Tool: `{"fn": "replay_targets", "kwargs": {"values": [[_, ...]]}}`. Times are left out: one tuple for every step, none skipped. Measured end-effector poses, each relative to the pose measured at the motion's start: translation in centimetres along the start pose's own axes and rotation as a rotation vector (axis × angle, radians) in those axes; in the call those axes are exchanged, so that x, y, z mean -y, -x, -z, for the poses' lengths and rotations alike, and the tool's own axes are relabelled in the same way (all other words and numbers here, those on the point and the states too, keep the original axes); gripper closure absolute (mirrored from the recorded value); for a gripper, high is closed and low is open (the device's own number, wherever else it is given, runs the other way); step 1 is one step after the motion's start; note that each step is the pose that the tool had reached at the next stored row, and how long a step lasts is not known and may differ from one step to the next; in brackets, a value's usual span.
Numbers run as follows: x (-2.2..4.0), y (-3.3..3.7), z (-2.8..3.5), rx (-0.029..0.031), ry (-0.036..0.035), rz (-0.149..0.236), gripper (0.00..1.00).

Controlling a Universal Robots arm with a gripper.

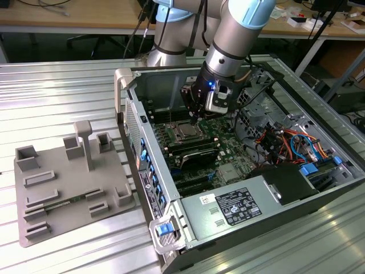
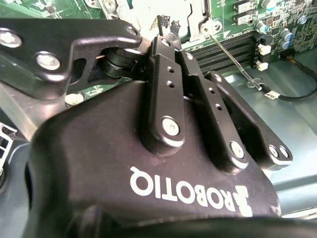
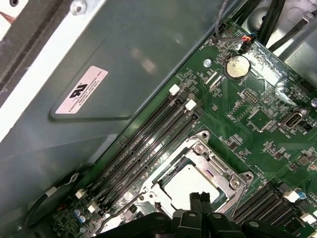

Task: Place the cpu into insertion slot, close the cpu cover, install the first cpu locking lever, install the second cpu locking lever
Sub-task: 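Install the first cpu locking lever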

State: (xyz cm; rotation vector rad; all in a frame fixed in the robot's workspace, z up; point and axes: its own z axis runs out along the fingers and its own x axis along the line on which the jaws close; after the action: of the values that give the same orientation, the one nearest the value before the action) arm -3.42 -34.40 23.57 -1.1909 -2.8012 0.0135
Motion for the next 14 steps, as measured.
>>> {"fn": "replay_targets", "kwargs": {"values": [[0.0, 0.0, 0.0, 0.0002, -0.0004, 0.004, 0.89], [0.0, 0.0, 0.0, 0.0004, -0.0008, 0.009, 0.89], [0.0, 0.0, 0.0, 0.0007, -0.0012, 0.014, 0.89], [0.0, 0.0, 0.0, 0.0008, -0.0016, 0.019, 0.89], [0.0, 0.0, 0.0, 0.0011, -0.002, 0.024, 0.89], [0.0, 0.0, 0.0, 0.0013, -0.0025, 0.028, 0.89], [0.0, 0.0, 0.0, 0.0015, -0.0029, 0.032, 0.89], [0.0, 0.0, 0.0, 0.0018, -0.0033, 0.037, 0.89], [0.0, 0.0, 0.0, 0.0019, -0.0036, 0.042, 0.89], [0.0, 0.0, 0.0, 0.0021, -0.0039, 0.046, 0.89], [0.0, 0.0, 0.0, 0.0024, -0.0046, 0.053, 0.89], [0.0, 0.0, 0.0, 0.0026, -0.0049, 0.057, 0.89], [0.0, 0.0, 0.0, 0.0028, -0.0053, 0.061, 0.89], [0.0, 0.0, 0.0, 0.0031, -0.0057, 0.066, 0.89]]}}
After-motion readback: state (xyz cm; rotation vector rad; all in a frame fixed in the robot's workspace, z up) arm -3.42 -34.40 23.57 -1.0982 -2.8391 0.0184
